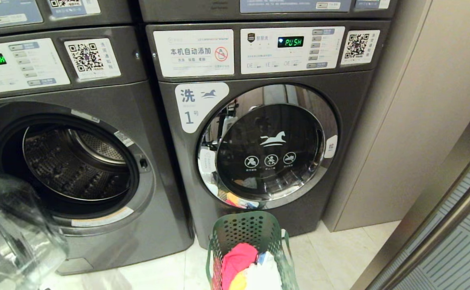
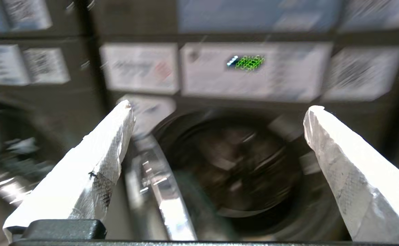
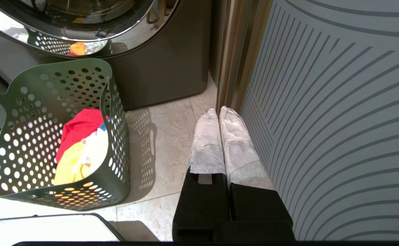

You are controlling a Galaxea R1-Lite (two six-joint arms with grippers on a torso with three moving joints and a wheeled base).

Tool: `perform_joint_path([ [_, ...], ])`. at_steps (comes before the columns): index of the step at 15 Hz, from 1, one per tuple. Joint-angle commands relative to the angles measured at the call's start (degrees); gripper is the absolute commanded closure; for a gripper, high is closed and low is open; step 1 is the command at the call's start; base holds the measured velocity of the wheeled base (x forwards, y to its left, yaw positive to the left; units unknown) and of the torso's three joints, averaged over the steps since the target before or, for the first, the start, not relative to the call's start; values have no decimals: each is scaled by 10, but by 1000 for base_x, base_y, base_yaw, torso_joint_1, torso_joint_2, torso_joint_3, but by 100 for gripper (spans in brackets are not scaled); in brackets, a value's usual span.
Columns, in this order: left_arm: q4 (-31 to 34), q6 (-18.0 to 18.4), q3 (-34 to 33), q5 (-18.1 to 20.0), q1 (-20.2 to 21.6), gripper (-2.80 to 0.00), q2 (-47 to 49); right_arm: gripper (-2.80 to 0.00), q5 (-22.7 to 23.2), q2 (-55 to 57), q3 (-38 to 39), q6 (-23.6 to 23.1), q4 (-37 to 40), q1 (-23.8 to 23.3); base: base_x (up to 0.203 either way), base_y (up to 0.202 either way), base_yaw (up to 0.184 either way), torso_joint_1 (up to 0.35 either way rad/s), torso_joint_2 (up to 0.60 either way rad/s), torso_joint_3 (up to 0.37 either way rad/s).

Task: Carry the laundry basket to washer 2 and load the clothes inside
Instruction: Open the lid of the washing machine

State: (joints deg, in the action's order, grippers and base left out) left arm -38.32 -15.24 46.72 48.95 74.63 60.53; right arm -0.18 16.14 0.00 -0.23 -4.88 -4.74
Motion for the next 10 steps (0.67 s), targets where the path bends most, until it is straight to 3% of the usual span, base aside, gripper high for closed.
perform_joint_path([
  [1, 58, 237, -2, -30, -36, -280, 60, 0, 0, 0, 18, 0, 0, 0, 0, 0, 0, 0, 0, 0],
  [3, 85, 336, -20, -46, -108, -280, 119, 0, 0, 0, 18, 0, 0, 0, 0, 0, 0, 0, 0, 0],
  [6, 92, 376, -16, -59, -159, -280, 209, 0, 0, 0, 18, 0, 0, 0, 0, 0, 0, 0, 0, 0],
  [7, 89, 385, -4, -75, -176, 0, 242, 0, 0, -1, 18, 0, 0, 0, 0, 0, 0, 0, 0, 0],
  [10, 75, 401, 20, -157, -200, 0, 293, 0, 0, 0, 18, 0, 0, 0, 0, 0, 0, 0, 0, 0],
])
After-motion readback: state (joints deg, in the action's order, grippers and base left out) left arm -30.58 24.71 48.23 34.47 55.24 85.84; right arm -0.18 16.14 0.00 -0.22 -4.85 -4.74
